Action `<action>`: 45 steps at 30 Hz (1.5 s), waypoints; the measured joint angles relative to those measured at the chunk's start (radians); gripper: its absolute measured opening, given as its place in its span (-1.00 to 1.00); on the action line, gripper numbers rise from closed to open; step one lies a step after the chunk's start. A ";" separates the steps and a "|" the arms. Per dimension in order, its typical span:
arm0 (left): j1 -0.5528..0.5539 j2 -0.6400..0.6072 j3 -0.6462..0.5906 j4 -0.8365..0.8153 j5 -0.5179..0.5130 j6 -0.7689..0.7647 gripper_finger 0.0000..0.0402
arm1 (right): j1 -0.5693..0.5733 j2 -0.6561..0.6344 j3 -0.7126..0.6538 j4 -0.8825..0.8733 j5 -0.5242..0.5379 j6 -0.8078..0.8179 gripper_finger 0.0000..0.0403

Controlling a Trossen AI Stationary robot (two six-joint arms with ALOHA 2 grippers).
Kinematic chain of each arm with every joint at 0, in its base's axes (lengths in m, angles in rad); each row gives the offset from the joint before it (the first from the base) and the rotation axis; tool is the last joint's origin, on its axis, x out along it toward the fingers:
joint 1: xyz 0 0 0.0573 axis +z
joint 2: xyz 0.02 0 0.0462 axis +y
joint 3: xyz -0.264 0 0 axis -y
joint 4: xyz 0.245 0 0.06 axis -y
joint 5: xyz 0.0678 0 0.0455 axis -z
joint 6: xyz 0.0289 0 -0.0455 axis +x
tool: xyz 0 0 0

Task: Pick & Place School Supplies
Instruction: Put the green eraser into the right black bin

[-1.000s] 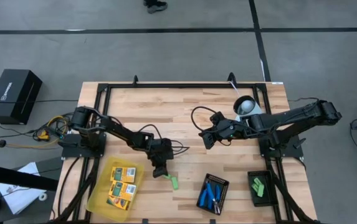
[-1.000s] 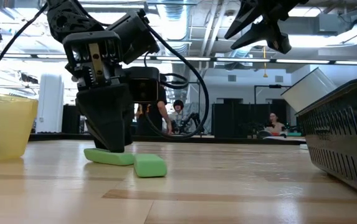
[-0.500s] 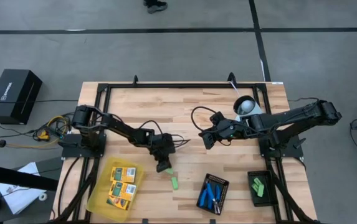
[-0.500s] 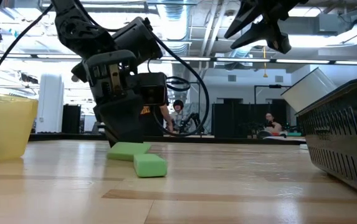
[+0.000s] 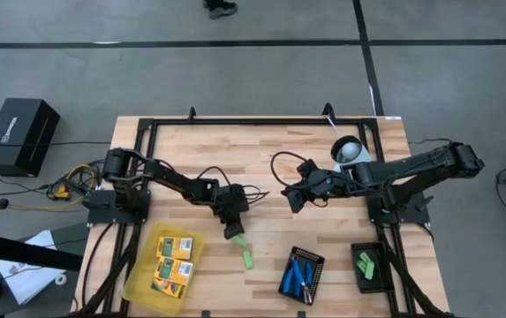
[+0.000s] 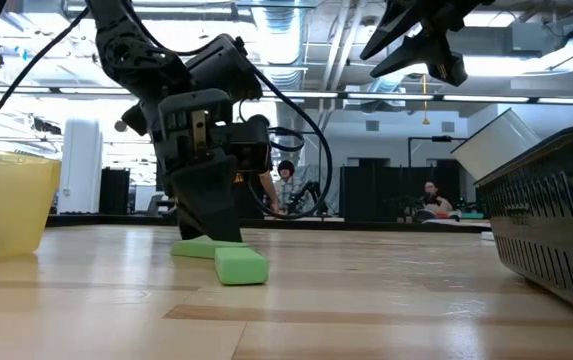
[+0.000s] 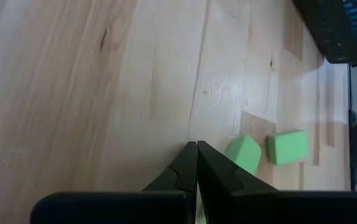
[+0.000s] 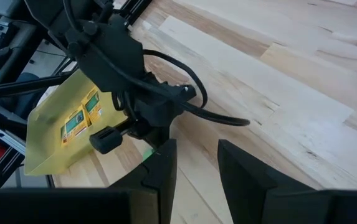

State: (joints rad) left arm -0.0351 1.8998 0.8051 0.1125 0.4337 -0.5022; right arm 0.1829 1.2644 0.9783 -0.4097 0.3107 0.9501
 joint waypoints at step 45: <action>-0.191 0.025 0.391 -0.611 -0.246 0.496 0.19 | -0.005 0.000 0.000 0.052 0.000 -0.026 -0.46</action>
State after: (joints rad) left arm -0.2262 1.9248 1.1957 -0.4983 0.1881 -0.0063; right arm 0.1777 1.2640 0.9787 -0.3580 0.3111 0.9241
